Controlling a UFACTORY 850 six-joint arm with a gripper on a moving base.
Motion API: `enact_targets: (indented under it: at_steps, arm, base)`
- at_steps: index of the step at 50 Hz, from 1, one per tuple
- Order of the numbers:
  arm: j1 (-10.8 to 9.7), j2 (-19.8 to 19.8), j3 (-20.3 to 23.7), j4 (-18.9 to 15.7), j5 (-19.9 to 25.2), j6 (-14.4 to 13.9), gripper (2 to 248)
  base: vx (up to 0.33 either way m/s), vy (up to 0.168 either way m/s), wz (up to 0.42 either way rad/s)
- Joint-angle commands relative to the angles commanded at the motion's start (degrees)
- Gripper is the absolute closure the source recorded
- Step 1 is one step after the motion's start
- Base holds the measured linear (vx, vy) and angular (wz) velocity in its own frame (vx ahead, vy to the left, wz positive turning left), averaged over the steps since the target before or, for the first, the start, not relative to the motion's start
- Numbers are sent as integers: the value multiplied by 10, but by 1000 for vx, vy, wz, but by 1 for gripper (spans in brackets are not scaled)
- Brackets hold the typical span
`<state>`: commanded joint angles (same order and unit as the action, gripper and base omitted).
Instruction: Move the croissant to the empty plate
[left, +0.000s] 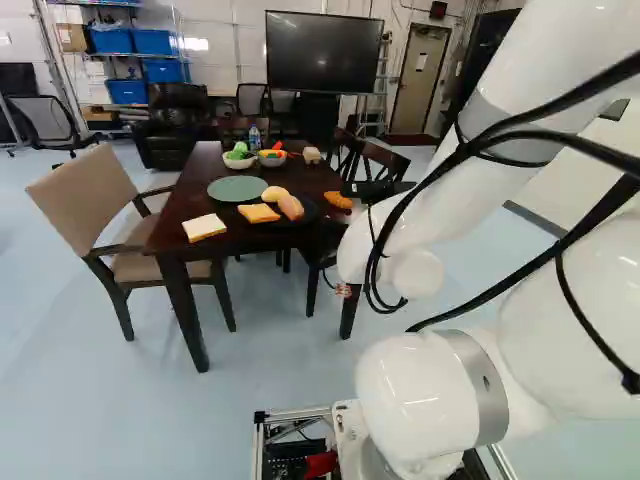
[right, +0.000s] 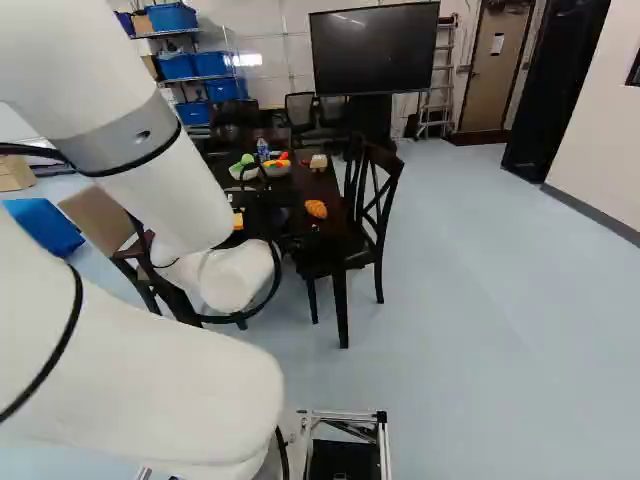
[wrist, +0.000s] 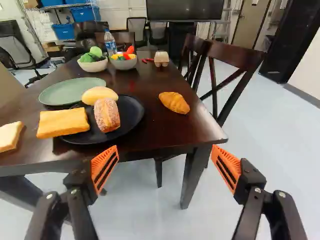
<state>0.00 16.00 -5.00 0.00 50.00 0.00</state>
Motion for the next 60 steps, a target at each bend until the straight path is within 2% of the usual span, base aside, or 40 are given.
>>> enact_targets:
  at_steps: [32,60]
  arm:
    - [0,0,0,0,0,0,3]
    - [0,0,0,0,0,0,3]
  base:
    - [162,4,-26]
    - [7,3,-1]
